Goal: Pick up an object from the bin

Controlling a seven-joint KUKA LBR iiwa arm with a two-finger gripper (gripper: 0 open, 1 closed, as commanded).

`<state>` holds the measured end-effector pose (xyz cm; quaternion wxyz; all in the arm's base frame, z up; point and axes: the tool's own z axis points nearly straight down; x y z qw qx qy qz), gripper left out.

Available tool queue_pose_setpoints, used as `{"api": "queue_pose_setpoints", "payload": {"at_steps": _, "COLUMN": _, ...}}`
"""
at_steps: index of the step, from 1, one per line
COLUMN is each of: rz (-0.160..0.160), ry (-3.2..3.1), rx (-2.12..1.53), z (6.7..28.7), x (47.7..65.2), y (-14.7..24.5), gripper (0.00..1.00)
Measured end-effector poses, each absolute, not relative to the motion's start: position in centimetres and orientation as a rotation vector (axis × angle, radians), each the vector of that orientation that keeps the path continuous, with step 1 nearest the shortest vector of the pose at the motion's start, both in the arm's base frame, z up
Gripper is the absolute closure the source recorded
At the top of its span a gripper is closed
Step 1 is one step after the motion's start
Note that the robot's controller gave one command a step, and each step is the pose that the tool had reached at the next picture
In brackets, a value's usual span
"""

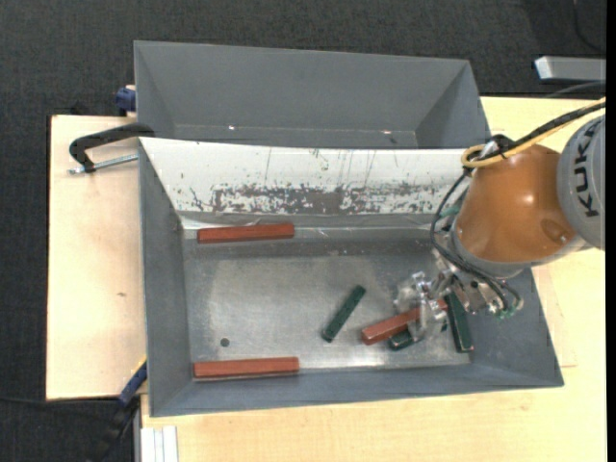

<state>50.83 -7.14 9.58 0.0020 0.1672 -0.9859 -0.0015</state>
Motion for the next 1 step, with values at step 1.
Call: {"api": "queue_pose_setpoints", "payload": {"at_steps": 1, "rz": -0.003, "ry": -3.097, "rx": 0.525, "z": 11.99, "x": 50.94, "y": -7.13, "gripper": 1.00}}
